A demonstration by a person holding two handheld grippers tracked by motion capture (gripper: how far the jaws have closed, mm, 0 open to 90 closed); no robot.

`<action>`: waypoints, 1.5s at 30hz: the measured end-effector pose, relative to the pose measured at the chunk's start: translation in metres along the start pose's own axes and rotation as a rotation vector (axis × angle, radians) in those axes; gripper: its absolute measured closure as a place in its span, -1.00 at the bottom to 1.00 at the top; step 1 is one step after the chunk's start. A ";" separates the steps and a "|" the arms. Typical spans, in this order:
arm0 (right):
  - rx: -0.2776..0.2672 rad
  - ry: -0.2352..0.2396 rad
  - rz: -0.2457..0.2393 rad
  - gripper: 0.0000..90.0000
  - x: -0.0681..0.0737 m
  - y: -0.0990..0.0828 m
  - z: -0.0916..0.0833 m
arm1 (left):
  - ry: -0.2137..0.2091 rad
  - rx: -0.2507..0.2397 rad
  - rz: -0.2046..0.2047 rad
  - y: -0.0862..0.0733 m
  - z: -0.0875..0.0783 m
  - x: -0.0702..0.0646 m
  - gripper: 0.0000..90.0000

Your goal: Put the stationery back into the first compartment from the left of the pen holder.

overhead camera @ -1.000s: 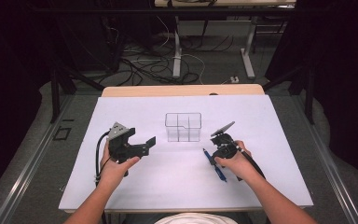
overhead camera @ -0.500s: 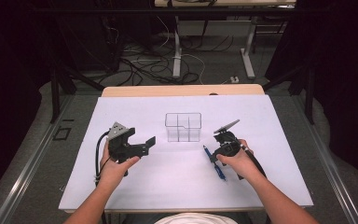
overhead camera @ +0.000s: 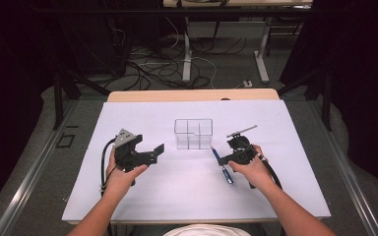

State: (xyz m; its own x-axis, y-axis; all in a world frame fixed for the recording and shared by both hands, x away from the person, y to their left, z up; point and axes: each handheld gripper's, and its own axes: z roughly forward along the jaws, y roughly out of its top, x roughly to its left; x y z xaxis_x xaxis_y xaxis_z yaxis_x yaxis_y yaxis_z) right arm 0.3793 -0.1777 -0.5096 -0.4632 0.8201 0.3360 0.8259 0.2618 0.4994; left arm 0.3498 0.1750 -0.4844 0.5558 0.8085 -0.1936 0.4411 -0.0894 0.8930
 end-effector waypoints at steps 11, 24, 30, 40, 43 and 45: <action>-0.165 0.001 -0.073 0.77 0.012 0.000 -0.013 | 0.019 0.014 -0.022 -0.001 0.001 0.002 -0.96; -0.324 -0.009 -0.156 0.77 0.028 0.009 -0.018 | 0.033 0.030 -0.036 -0.004 0.004 0.005 -0.99; -0.359 -0.008 -0.184 0.77 0.036 0.014 -0.013 | 0.040 0.041 -0.048 -0.005 0.005 0.006 -0.99; -0.421 0.005 -0.196 0.77 0.050 0.034 -0.006 | 0.038 0.031 -0.035 -0.006 0.003 0.007 -1.00; -0.440 0.005 -0.203 0.77 0.057 0.041 -0.004 | 0.040 0.027 -0.028 -0.006 0.002 0.007 -0.99; -0.450 0.002 -0.212 0.77 0.062 0.046 -0.004 | 0.037 0.025 -0.023 -0.006 0.002 0.007 -0.99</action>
State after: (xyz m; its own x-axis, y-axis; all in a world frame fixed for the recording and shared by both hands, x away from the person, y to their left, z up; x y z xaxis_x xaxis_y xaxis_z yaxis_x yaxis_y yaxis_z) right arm 0.3875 -0.1167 -0.4630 -0.6069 0.7713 0.1915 0.4932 0.1766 0.8518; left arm 0.3525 0.1803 -0.4919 0.5186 0.8316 -0.1987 0.4715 -0.0843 0.8778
